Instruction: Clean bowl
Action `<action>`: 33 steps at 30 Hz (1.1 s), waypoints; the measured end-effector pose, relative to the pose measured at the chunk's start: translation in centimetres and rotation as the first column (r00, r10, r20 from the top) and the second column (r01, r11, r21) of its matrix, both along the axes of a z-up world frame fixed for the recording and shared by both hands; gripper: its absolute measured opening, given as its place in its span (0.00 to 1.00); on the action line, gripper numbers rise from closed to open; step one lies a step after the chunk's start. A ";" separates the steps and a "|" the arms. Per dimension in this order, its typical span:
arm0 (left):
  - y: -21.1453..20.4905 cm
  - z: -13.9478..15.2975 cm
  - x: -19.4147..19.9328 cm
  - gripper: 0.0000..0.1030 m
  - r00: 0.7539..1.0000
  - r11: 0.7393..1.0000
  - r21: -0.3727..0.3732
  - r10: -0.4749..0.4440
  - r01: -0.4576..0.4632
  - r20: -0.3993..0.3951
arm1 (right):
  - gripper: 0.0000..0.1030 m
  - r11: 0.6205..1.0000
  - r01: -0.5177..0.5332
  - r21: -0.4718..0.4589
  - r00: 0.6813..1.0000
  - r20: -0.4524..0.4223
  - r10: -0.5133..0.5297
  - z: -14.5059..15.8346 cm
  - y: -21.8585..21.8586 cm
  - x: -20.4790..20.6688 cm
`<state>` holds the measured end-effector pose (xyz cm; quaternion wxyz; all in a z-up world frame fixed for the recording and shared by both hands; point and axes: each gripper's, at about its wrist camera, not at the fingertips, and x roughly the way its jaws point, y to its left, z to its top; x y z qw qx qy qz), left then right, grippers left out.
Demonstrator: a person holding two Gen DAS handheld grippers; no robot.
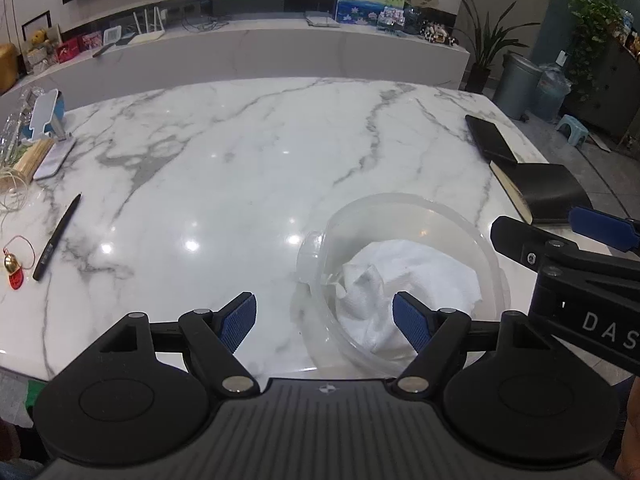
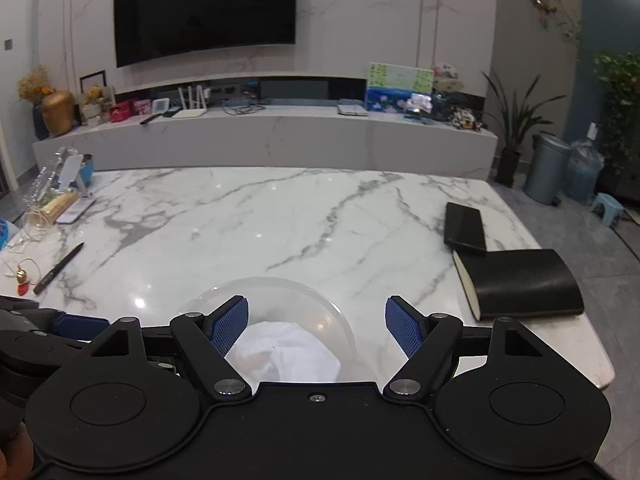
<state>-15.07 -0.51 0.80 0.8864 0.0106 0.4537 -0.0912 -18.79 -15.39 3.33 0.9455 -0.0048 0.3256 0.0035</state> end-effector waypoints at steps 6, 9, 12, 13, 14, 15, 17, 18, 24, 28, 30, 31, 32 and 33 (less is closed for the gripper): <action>-0.4 0.1 -0.1 0.72 0.999 0.998 0.051 0.031 -0.032 0.019 | 0.72 0.998 0.058 -0.016 0.998 -0.027 -0.058 -0.3 0.1 0.1; -0.2 0.2 -0.1 0.72 0.998 0.997 0.059 0.052 -0.053 0.031 | 0.72 0.998 0.065 -0.027 0.998 -0.025 -0.065 -0.4 0.2 0.1; 0.2 0.3 -0.1 0.72 0.997 0.995 0.061 0.070 -0.073 0.044 | 0.72 0.996 0.068 -0.057 0.998 -0.014 -0.069 -0.5 0.4 0.0; 0.3 0.4 -0.1 0.72 0.996 0.995 0.063 0.076 -0.079 0.048 | 0.72 0.996 0.068 -0.061 0.997 -0.018 -0.069 -0.6 0.4 0.0; 0.4 0.4 -0.1 0.72 0.995 0.994 0.066 0.083 -0.086 0.052 | 0.72 0.996 0.068 -0.063 0.997 -0.022 -0.070 -0.7 0.4 0.0; 0.4 0.4 -0.1 0.72 0.995 0.994 0.069 0.084 -0.088 0.054 | 0.72 0.996 0.067 -0.063 0.997 -0.026 -0.069 -0.8 0.4 -0.1; 0.4 0.3 0.0 0.72 0.995 0.993 0.077 0.088 -0.092 0.053 | 0.72 0.995 0.064 -0.070 0.997 -0.036 -0.067 -1.0 0.5 -0.1; 0.4 0.3 0.0 0.72 0.995 0.993 0.074 0.084 -0.088 0.048 | 0.72 0.995 0.062 -0.075 0.997 -0.040 -0.065 -1.2 0.5 -0.1; -0.1 -0.1 0.0 0.72 0.998 0.995 0.076 0.064 -0.065 0.027 | 0.72 0.995 0.053 -0.087 0.996 -0.072 -0.059 -1.7 0.9 -0.2; -0.1 -0.4 0.1 0.72 0.998 0.996 0.069 0.060 -0.061 0.014 | 0.72 0.995 0.057 -0.083 0.994 -0.083 -0.064 -1.9 0.9 -0.2; -0.1 -0.4 0.0 0.72 0.998 0.996 0.069 0.059 -0.060 0.013 | 0.72 0.995 0.056 -0.082 0.994 -0.088 -0.063 -1.9 0.9 -0.2; -0.1 -0.4 0.0 0.72 0.998 0.996 0.070 0.058 -0.059 0.013 | 0.72 0.995 0.056 -0.082 0.994 -0.088 -0.063 -1.9 1.0 -0.3; -0.1 -0.4 0.0 0.72 0.998 0.996 0.071 0.057 -0.058 0.012 | 0.72 0.995 0.055 -0.081 0.994 -0.089 -0.063 -1.9 1.0 -0.3; -0.2 -0.5 0.0 0.72 0.998 0.996 0.072 0.056 -0.057 0.012 | 0.72 0.995 0.056 -0.081 0.994 -0.089 -0.063 -1.9 1.0 -0.3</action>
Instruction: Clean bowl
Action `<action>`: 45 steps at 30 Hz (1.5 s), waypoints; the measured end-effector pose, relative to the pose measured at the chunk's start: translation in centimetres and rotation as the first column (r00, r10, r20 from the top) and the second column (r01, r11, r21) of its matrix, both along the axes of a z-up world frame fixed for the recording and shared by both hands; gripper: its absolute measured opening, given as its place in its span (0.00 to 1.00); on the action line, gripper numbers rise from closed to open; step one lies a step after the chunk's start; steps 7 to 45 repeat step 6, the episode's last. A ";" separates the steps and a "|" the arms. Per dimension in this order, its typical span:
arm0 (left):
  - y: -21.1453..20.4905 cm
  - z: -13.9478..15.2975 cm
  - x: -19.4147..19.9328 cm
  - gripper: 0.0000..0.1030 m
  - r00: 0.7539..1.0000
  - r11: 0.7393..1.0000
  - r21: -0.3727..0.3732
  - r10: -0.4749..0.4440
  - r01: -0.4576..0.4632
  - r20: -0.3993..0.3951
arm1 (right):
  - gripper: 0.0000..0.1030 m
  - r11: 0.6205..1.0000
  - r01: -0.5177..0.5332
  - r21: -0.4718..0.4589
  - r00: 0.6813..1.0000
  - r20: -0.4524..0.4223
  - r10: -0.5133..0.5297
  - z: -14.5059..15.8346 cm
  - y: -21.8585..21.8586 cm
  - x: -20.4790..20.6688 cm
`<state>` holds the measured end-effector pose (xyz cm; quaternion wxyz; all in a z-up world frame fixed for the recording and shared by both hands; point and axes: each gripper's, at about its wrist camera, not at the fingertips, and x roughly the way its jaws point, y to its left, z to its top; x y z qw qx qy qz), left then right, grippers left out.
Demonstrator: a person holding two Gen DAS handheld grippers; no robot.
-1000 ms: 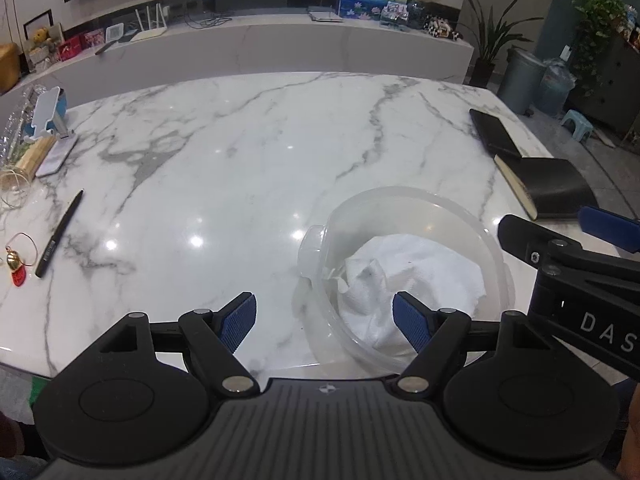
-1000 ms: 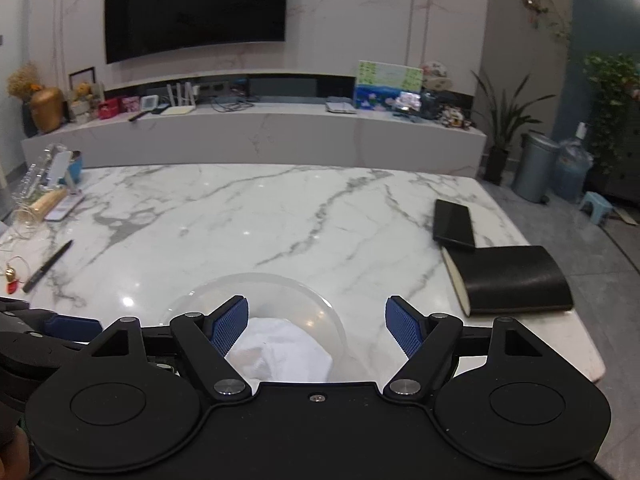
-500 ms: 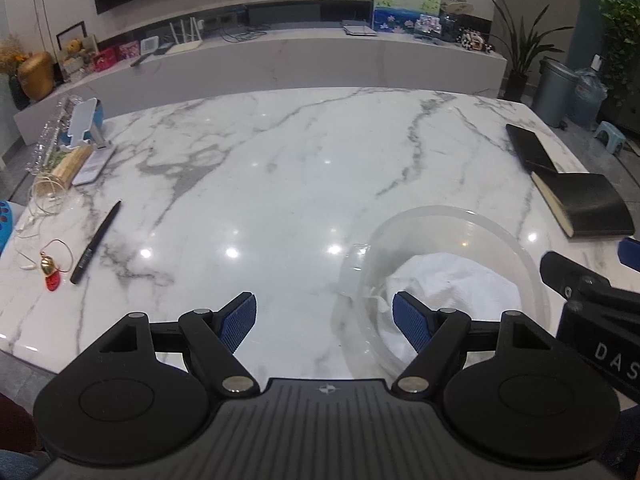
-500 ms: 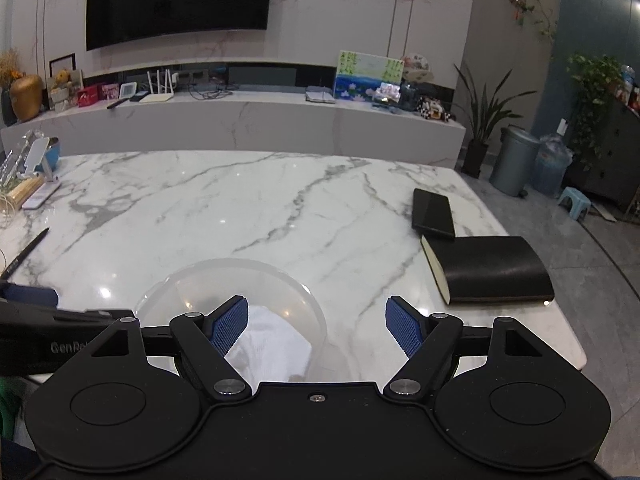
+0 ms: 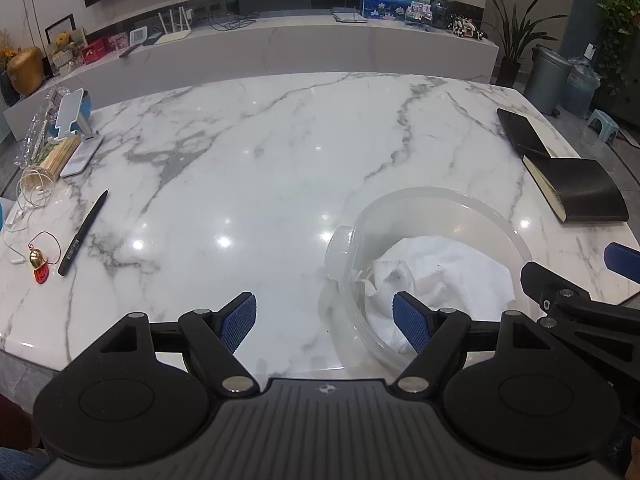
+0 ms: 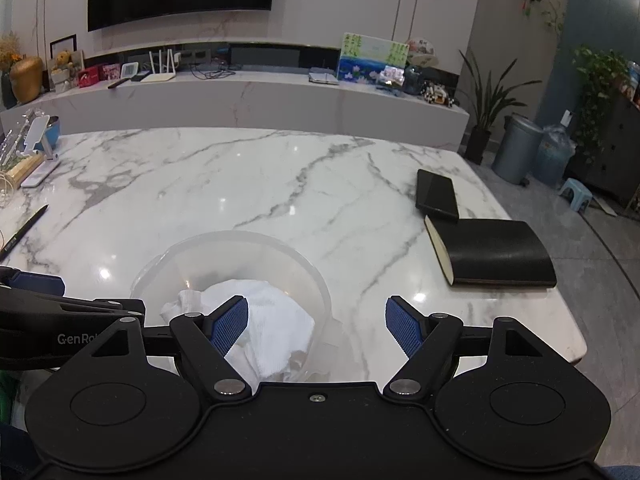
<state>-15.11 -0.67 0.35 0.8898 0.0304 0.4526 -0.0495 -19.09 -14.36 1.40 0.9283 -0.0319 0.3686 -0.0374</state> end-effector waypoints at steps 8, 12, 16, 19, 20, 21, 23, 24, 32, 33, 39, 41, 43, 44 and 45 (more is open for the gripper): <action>0.3 -0.2 0.4 0.72 1.000 1.000 0.005 -0.010 0.010 -0.001 | 0.72 1.000 0.004 0.012 1.000 -0.005 -0.004 0.0 -0.2 0.1; 0.3 -0.2 0.4 0.72 1.000 1.000 0.005 -0.010 0.010 -0.001 | 0.72 1.000 0.004 0.012 1.000 -0.005 -0.004 0.0 -0.2 0.1; 0.3 -0.2 0.4 0.72 1.000 1.000 0.005 -0.010 0.010 -0.001 | 0.72 1.000 0.004 0.012 1.000 -0.005 -0.004 0.0 -0.2 0.1; 0.3 -0.2 0.4 0.72 1.000 1.000 0.005 -0.010 0.010 -0.001 | 0.72 1.000 0.004 0.012 1.000 -0.005 -0.004 0.0 -0.2 0.1; 0.3 -0.2 0.4 0.72 1.000 1.000 0.005 -0.010 0.010 -0.001 | 0.72 1.000 0.004 0.012 1.000 -0.005 -0.004 0.0 -0.2 0.1; 0.3 -0.2 0.4 0.72 1.000 1.000 0.005 -0.010 0.010 -0.001 | 0.72 1.000 0.004 0.012 1.000 -0.005 -0.004 0.0 -0.2 0.1; 0.3 -0.2 0.4 0.72 1.000 1.000 0.005 -0.010 0.010 -0.001 | 0.72 1.000 0.004 0.012 1.000 -0.005 -0.004 0.0 -0.2 0.1; 0.3 -0.2 0.4 0.72 1.000 1.000 0.005 -0.010 0.010 -0.001 | 0.72 1.000 0.004 0.012 1.000 -0.005 -0.004 0.0 -0.2 0.1; 0.3 -0.2 0.4 0.72 1.000 1.000 0.005 -0.010 0.010 -0.001 | 0.72 1.000 0.004 0.012 1.000 -0.005 -0.004 0.0 -0.2 0.1; 0.3 -0.2 0.4 0.72 1.000 1.000 0.005 -0.010 0.010 -0.001 | 0.72 1.000 0.004 0.012 1.000 -0.005 -0.004 0.0 -0.2 0.1; 0.3 -0.2 0.4 0.72 1.000 1.000 0.005 -0.010 0.010 -0.001 | 0.72 1.000 0.004 0.012 1.000 -0.005 -0.004 0.0 -0.2 0.1; 0.3 -0.2 0.4 0.72 1.000 1.000 0.005 -0.010 0.010 -0.001 | 0.72 1.000 0.004 0.012 1.000 -0.005 -0.004 0.0 -0.2 0.1; 0.3 -0.2 0.4 0.72 1.000 1.000 0.005 -0.010 0.010 -0.001 | 0.72 1.000 0.004 0.012 1.000 -0.005 -0.004 0.0 -0.2 0.1; 0.3 -0.2 0.4 0.72 1.000 1.000 0.005 -0.010 0.010 -0.001 | 0.72 1.000 0.004 0.012 1.000 -0.005 -0.004 0.0 -0.2 0.1; 0.3 -0.2 0.4 0.72 1.000 1.000 0.005 -0.010 0.010 -0.001 | 0.72 1.000 0.004 0.012 1.000 -0.005 -0.004 0.0 -0.2 0.1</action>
